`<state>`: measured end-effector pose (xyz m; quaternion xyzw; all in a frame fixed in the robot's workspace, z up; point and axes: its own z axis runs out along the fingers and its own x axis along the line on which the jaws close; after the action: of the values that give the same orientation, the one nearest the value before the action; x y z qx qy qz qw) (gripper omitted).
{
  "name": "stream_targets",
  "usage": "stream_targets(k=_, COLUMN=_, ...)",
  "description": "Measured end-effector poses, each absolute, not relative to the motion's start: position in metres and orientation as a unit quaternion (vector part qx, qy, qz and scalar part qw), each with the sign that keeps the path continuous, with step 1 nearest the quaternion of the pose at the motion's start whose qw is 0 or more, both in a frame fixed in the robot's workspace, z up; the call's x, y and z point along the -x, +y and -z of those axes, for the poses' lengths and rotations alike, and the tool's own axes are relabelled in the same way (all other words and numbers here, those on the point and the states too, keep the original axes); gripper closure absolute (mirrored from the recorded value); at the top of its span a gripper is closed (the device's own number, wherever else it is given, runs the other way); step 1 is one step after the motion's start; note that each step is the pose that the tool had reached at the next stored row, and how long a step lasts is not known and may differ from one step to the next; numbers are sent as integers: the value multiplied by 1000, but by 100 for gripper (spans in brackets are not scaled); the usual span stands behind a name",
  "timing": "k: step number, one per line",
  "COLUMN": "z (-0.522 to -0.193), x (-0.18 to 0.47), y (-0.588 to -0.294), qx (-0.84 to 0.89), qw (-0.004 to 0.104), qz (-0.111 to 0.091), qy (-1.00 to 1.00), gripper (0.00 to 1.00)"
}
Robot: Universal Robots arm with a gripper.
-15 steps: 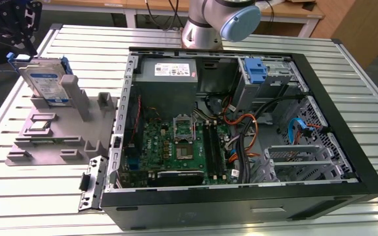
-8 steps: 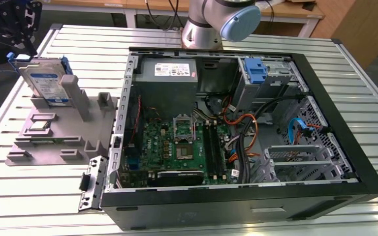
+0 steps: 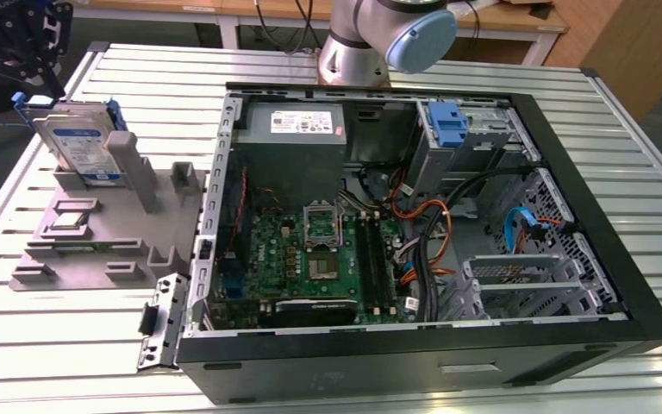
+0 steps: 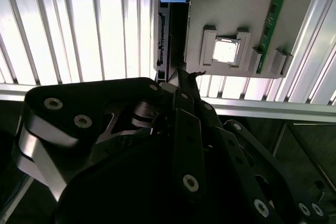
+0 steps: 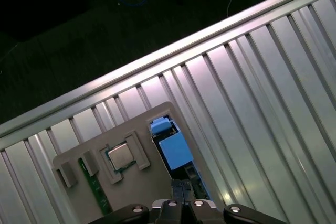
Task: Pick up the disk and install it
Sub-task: 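Pick up the disk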
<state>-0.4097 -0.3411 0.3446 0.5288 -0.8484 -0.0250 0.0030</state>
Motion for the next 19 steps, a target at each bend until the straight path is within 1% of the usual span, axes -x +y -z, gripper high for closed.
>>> stream_targets(k=13, z=-343, x=410, y=-341, qx=-596, qw=5, qz=26, qy=-803, gripper=90)
stream_targets(k=19, z=-343, x=410, y=-341, qx=-599, qw=5, qz=26, qy=-800, gripper=90)
